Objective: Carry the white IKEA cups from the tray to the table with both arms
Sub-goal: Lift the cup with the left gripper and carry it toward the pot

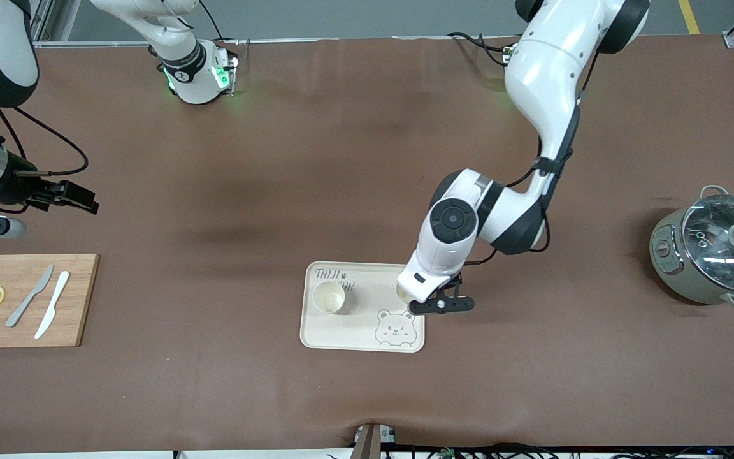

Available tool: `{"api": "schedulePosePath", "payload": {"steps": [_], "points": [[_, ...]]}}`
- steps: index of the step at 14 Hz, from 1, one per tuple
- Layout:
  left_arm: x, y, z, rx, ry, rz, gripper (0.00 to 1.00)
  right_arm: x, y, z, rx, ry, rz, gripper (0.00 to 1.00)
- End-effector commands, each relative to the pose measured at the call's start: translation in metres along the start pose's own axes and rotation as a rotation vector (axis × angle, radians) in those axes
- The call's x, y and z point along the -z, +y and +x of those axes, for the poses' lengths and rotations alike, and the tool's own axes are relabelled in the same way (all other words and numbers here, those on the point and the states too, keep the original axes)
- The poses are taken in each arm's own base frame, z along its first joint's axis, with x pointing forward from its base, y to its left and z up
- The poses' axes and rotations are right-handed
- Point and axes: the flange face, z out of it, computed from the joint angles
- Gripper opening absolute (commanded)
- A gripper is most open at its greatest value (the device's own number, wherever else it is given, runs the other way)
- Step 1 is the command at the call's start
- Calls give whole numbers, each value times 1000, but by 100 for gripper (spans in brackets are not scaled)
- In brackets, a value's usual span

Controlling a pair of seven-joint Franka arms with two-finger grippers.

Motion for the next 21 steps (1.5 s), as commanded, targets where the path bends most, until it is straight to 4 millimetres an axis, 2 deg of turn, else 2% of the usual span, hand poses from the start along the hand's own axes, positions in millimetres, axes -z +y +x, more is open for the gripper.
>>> {"api": "schedulePosePath", "payload": {"steps": [1,5,8,9,12,14,16,19,21], "points": [[50,-30,9,-25,-11,20,0,5,-2,-7,-7,8,-4,100],[105,-66,11,-74,-77,29,0,4,-2,-6,-6,11,-3,100],[147,-110,10,-137,-146,44,0,4,-9,-6,5,12,-4,100],[156,-123,5,-161,-164,39,0,4,-9,-6,5,12,-4,100],[177,-177,4,-195,-166,27,0,3,-5,-6,-4,10,0,100],[174,-205,-1,-215,-154,20,0,3,-5,-6,-6,12,0,100],[159,-228,-15,-243,-117,8,0,4,-8,-6,2,15,-2,100],[138,-261,-25,-272,-105,-16,0,4,-8,-6,2,15,-2,100],[127,-294,-29,-297,-103,-33,0,8,-11,-5,6,24,0,100]]}}
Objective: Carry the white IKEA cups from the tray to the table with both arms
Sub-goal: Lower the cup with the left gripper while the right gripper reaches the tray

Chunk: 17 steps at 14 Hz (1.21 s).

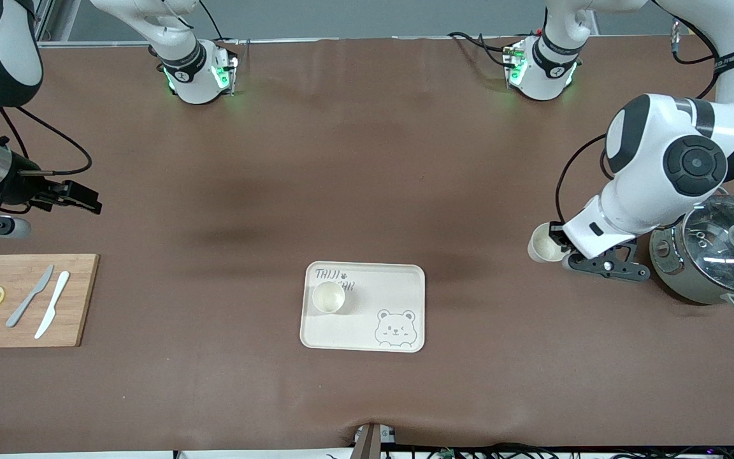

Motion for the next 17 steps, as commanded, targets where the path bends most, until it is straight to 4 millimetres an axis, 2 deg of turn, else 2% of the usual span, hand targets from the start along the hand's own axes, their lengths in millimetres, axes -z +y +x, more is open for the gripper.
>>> {"api": "schedulePosePath", "payload": {"steps": [1,3,4,7,9,12,14,17], "points": [[-9,-39,-28,-38,29,-49,0,12,-15,-5,11,28,2,100],[-23,-64,-39,-56,41,-64,0,27,-34,-5,29,55,15,100],[-31,-76,-46,-60,49,-64,0,28,-47,-3,-13,59,19,100],[-53,-96,-64,-73,74,-61,0,17,-115,2,-97,65,26,100],[-69,-111,-74,-82,83,-55,0,3,-154,6,-148,59,21,100],[-94,-117,-87,-92,116,-56,0,-18,-200,16,-220,83,40,100],[-111,-125,-96,-99,133,-43,0,-37,-224,24,-291,108,66,100],[-123,-145,-110,-117,117,-45,0,-69,-258,37,-379,149,111,100]]}}
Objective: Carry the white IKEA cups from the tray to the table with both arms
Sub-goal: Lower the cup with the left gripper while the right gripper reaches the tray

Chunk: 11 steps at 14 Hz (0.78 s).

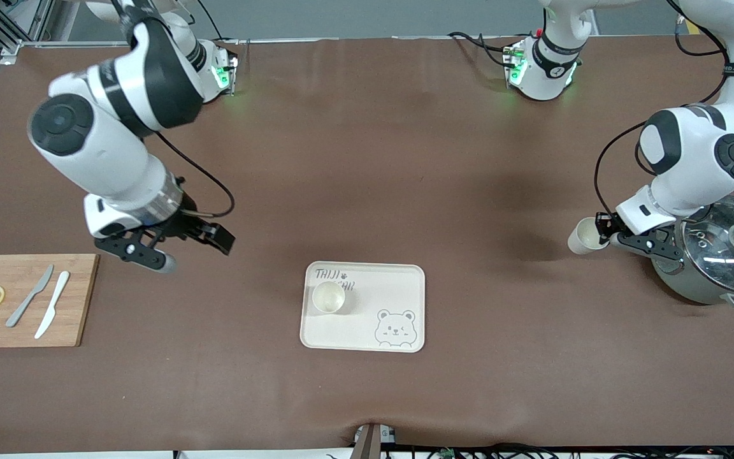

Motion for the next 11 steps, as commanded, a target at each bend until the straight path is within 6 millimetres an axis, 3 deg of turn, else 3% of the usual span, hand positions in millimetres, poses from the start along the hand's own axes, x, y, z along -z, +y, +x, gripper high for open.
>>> {"api": "schedulePosePath", "payload": {"steps": [1,3,6,7,8,11], "points": [[0,-15,-21,-19,23,-5,0,-24,-28,8,-96,33,40,100],[-9,-29,-34,-23,27,-1,0,-47,-60,-2,-87,41,40,100],[-23,-33,-44,-29,42,-20,0,-88,-76,-3,86,59,-105,100],[-26,-32,-46,-30,48,-33,0,-103,-96,-13,139,54,-124,100],[-29,-32,-49,-33,53,-44,0,-107,-105,-12,143,59,-115,100],[-38,-31,-52,-36,66,-61,0,-127,-108,4,136,79,-83,100]]}}
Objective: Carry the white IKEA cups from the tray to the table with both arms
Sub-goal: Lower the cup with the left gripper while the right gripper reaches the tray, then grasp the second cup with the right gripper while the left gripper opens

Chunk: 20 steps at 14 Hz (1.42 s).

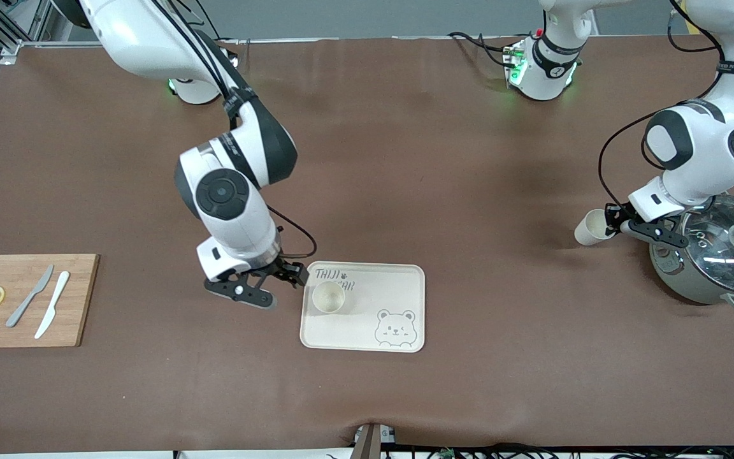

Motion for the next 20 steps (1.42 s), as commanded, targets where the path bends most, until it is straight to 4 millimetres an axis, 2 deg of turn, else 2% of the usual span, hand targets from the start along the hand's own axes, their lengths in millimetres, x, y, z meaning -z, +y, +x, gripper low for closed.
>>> {"api": "schedulePosePath", "payload": {"steps": [1,3,6,8,18,19,20], "points": [[-6,-1,-4,-13,27,-2,0,-16,-5,20,15,39,8,100],[-15,-1,-4,-11,32,7,0,-28,-7,24,12,55,26,100],[-34,8,-3,-15,47,17,0,-51,-7,29,6,69,45,100],[-43,12,-3,-14,56,21,0,-58,-7,28,7,63,38,100],[-53,17,-2,-42,57,20,0,-85,-13,14,9,-5,41,100],[-53,17,-2,-42,57,20,14,-88,-13,14,3,-14,44,100],[-53,19,-1,-45,57,19,33,-90,-12,12,2,-19,41,100]]}}
